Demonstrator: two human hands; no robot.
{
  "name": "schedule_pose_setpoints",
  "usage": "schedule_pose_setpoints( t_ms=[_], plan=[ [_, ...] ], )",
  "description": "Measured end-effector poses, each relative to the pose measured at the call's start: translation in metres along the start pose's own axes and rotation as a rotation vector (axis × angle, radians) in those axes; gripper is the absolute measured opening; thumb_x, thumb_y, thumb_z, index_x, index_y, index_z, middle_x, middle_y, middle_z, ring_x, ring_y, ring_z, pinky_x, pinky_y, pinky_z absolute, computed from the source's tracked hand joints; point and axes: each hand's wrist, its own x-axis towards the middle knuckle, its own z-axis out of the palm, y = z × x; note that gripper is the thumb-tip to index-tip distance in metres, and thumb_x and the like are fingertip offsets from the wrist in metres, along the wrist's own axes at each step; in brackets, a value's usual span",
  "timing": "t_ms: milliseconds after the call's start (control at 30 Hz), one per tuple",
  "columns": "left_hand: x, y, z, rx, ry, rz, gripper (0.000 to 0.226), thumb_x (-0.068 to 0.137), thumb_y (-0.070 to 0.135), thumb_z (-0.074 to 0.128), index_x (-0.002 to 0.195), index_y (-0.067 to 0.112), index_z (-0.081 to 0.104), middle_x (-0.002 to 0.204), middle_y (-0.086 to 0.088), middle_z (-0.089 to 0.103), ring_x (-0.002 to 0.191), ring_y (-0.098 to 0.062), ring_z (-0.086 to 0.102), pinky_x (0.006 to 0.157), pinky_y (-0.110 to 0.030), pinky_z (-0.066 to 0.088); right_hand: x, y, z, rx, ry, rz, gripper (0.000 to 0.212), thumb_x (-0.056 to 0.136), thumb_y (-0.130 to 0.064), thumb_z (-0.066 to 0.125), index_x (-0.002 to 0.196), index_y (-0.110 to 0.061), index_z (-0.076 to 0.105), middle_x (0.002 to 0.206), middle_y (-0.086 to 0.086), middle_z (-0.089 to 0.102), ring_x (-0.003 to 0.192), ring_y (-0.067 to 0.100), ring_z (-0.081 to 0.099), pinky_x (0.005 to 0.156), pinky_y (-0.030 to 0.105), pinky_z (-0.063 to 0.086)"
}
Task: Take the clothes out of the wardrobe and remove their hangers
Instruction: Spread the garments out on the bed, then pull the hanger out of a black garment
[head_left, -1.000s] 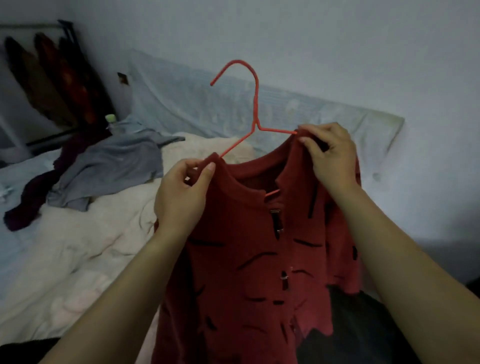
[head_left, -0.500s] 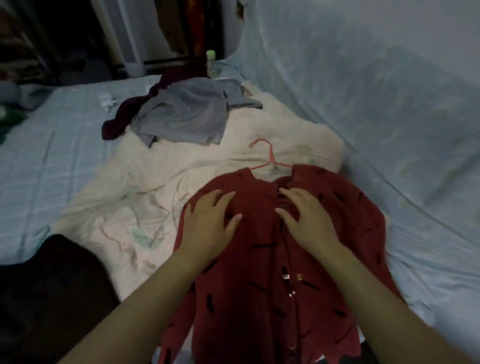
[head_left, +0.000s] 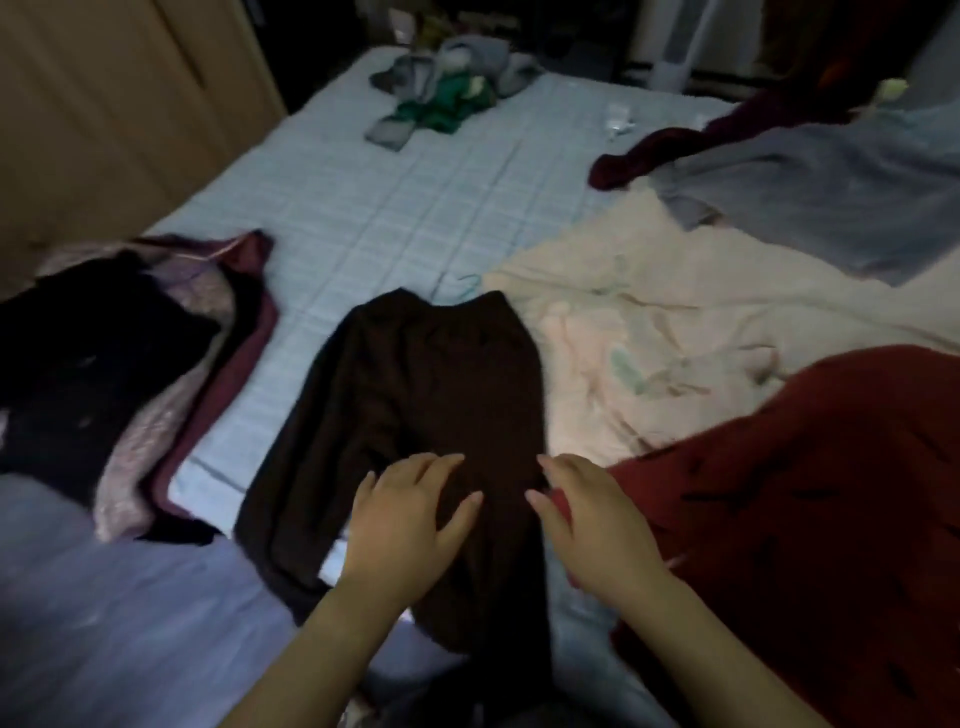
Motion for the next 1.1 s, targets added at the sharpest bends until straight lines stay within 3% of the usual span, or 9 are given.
schedule_pose_setpoints(
  t_ms=[100, 233, 333, 467, 733, 900, 1100],
  plan=[
    [-0.035, -0.095, -0.043, -0.109, 0.065, -0.092, 0.058, 0.085, 0.062, 0.034, 0.124, 0.025, 0.057, 0.120, 0.003, 0.061, 0.109, -0.021, 0.058, 0.089, -0.046, 0.047, 0.019, -0.085, 0.056, 0.000, -0.010, -0.102, 0.058, 0.088, -0.050, 0.034, 0.121, -0.010, 0.060, 0.117, 0.010, 0.063, 0.107, 0.028, 0.059, 0.092, 0.034, 0.047],
    [-0.072, -0.216, -0.118, -0.068, 0.197, -0.223, 0.057, 0.083, 0.059, 0.036, 0.120, 0.023, 0.059, 0.113, 0.000, 0.064, 0.094, -0.026, 0.063, 0.082, -0.041, 0.051, 0.061, -0.206, 0.118, 0.106, -0.045, -0.204, 0.057, 0.087, -0.051, 0.040, 0.121, -0.008, 0.059, 0.117, 0.010, 0.061, 0.110, 0.026, 0.056, 0.093, 0.029, 0.042],
    [-0.095, -0.289, -0.168, 0.008, 0.228, -0.300, 0.062, 0.082, 0.060, 0.031, 0.123, 0.021, 0.058, 0.117, -0.002, 0.062, 0.102, -0.027, 0.059, 0.084, -0.042, 0.049, 0.095, -0.295, 0.154, 0.139, -0.062, -0.319, 0.049, 0.091, -0.043, 0.049, 0.122, -0.007, 0.057, 0.119, 0.010, 0.059, 0.112, 0.028, 0.055, 0.091, 0.036, 0.046],
    [-0.113, -0.356, -0.198, 0.028, 0.265, -0.395, 0.064, 0.082, 0.061, 0.027, 0.126, 0.024, 0.054, 0.121, 0.000, 0.060, 0.107, -0.025, 0.056, 0.086, -0.039, 0.046, 0.121, -0.380, 0.198, 0.179, -0.114, -0.430, 0.043, 0.092, -0.036, 0.052, 0.127, -0.011, 0.053, 0.126, 0.007, 0.056, 0.118, 0.024, 0.050, 0.094, 0.035, 0.042],
    [-0.071, -0.485, -0.224, -0.140, 0.261, -0.570, 0.049, 0.091, 0.049, 0.046, 0.133, 0.024, 0.047, 0.133, -0.001, 0.051, 0.120, -0.023, 0.048, 0.094, -0.044, 0.043, 0.207, -0.444, 0.288, 0.148, -0.228, -0.323, 0.041, 0.093, -0.035, 0.052, 0.125, -0.010, 0.054, 0.123, 0.010, 0.057, 0.115, 0.026, 0.052, 0.092, 0.036, 0.044],
    [0.006, -0.579, -0.262, -0.135, 0.229, -0.517, 0.065, 0.082, 0.063, 0.034, 0.130, 0.022, 0.051, 0.131, -0.002, 0.054, 0.120, -0.024, 0.050, 0.096, -0.043, 0.044, 0.317, -0.482, 0.330, 0.118, -0.216, -0.216, 0.044, 0.093, -0.034, 0.051, 0.129, -0.008, 0.052, 0.126, 0.014, 0.055, 0.110, 0.029, 0.056, 0.090, 0.037, 0.046],
    [0.092, -0.664, -0.302, -0.093, 0.094, -0.406, 0.061, 0.084, 0.058, 0.034, 0.130, 0.023, 0.050, 0.129, 0.000, 0.054, 0.112, -0.021, 0.055, 0.091, -0.044, 0.046, 0.413, -0.511, 0.365, 0.067, -0.235, -0.085, 0.048, 0.093, -0.039, 0.049, 0.130, -0.009, 0.050, 0.128, 0.012, 0.054, 0.117, 0.028, 0.051, 0.094, 0.038, 0.044]
  ],
)
